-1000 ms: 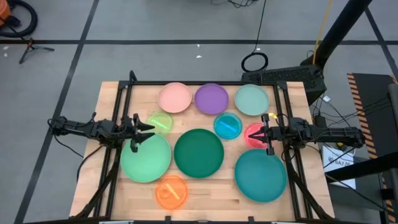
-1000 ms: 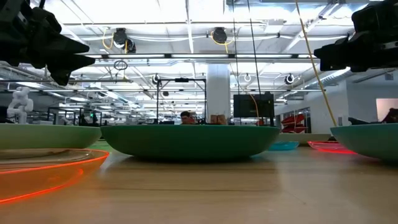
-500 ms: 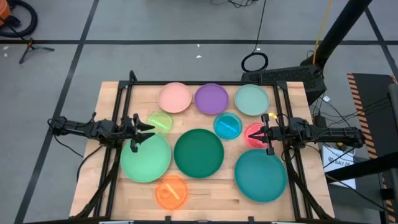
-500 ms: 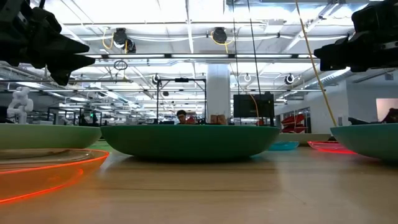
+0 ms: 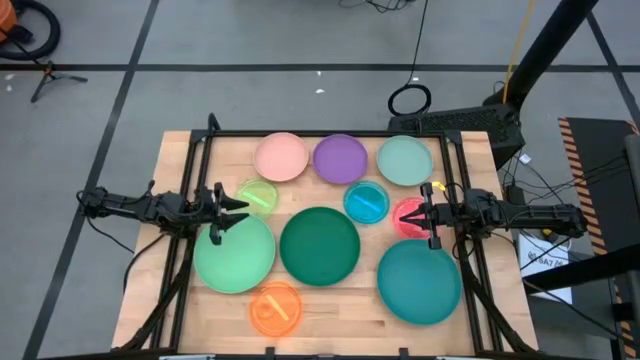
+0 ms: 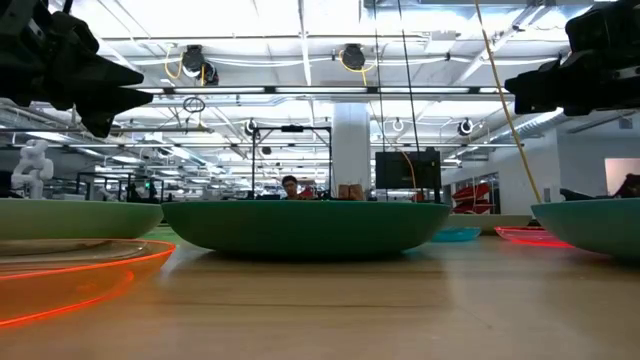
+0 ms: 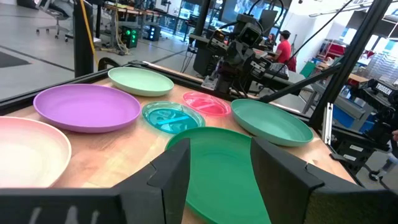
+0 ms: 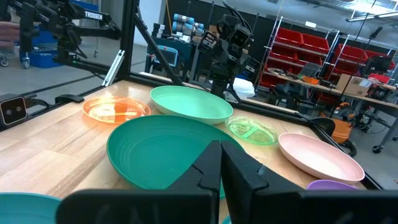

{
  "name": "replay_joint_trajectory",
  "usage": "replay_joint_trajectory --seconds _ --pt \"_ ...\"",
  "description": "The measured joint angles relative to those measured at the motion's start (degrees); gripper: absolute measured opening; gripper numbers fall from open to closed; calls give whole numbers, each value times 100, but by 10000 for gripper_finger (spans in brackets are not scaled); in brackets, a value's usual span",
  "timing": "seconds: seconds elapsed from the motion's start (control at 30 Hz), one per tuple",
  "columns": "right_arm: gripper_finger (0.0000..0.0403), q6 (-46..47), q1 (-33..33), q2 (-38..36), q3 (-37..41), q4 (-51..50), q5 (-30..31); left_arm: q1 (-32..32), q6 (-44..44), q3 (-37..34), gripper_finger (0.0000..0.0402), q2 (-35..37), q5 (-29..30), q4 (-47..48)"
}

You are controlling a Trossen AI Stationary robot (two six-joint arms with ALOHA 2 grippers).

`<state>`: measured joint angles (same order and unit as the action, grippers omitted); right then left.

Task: Stack plastic plates

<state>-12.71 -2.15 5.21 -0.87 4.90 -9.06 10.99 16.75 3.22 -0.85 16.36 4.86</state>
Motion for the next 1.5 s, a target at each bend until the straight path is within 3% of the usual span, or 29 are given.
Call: replay_joint_trajectory --seconds 0.27,0.43,0.63,0.8,0.93,1.2,1.5 --pt "6 205 -7 0 0 385 50 -1 -46 0 173 0 2 -28" --pt "6 2000 -7 3 1 507 357 -5 656 0 173 1 37 -365" --pt "6 3424 -7 138 1 567 957 -5 11 0 173 1 70 -563" --pt "6 3616 -7 505 -111 1137 941 -5 -26 0 173 1 70 -632" --pt "6 3600 -4 1027 -449 1068 1040 -5 -677 0 173 -1 89 -925" --pt "6 3563 2 2244 -1181 1108 1229 -5 -1046 0 173 1 106 -2452" --pt "6 3261 0 3554 -1901 1102 1217 -5 -1272 0 173 -1 177 -2619"
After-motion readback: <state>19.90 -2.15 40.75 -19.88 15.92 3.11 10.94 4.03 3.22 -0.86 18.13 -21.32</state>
